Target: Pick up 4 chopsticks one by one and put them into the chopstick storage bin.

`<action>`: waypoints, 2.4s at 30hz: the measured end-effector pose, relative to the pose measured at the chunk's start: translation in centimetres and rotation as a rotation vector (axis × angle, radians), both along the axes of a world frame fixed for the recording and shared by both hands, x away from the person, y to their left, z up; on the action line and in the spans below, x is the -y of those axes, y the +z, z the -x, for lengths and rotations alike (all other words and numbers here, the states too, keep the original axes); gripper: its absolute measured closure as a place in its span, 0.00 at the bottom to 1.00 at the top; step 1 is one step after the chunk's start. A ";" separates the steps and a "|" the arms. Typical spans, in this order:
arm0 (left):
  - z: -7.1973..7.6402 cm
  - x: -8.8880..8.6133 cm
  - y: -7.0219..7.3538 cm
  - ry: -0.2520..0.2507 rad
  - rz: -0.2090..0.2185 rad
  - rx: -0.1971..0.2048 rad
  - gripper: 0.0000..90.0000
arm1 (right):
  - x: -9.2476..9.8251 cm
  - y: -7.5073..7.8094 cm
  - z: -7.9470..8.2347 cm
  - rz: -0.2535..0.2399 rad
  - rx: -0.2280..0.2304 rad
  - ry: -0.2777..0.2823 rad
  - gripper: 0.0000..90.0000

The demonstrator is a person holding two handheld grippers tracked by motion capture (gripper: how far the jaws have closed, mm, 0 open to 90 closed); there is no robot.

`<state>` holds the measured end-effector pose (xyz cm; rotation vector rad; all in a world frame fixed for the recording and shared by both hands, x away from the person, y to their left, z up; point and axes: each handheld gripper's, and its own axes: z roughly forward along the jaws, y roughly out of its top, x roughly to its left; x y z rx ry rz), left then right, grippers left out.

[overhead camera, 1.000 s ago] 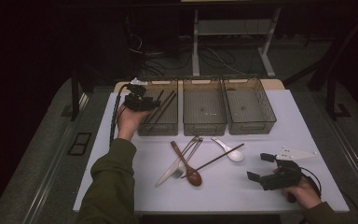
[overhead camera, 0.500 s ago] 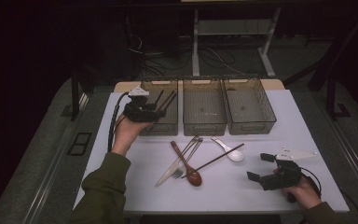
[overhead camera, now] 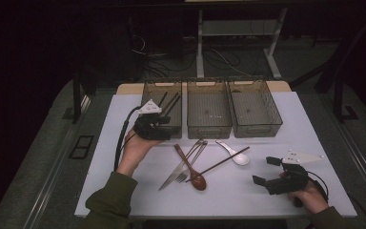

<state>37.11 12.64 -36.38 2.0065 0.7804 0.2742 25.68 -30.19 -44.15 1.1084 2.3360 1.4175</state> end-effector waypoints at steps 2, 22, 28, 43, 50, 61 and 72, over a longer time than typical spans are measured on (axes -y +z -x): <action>0.5 0.5 -0.3 -0.014 -0.009 0.001 0.39 | 0.0 0.0 0.0 -0.002 -0.004 0.000 0.03; 5.0 5.8 -3.6 -0.168 -0.027 -0.023 0.47 | 0.0 0.1 0.1 0.000 0.003 0.001 0.03; 5.4 7.0 -4.4 -0.192 -0.024 -0.049 0.56 | 0.0 0.1 0.1 0.003 0.003 0.004 0.03; 5.3 8.7 -6.4 -0.237 -0.092 -0.144 0.79 | 0.0 0.0 0.1 0.005 0.002 0.007 0.03; 5.3 9.2 -7.2 -0.264 -0.131 -0.184 0.83 | 0.0 0.0 0.1 0.005 0.003 0.006 0.03; 5.2 9.7 -7.7 -0.276 -0.171 -0.212 0.86 | 0.0 0.0 0.1 0.005 0.003 0.006 0.03; 5.2 9.7 -7.9 -0.281 -0.192 -0.215 0.93 | 0.0 0.0 0.1 0.005 0.003 0.005 0.03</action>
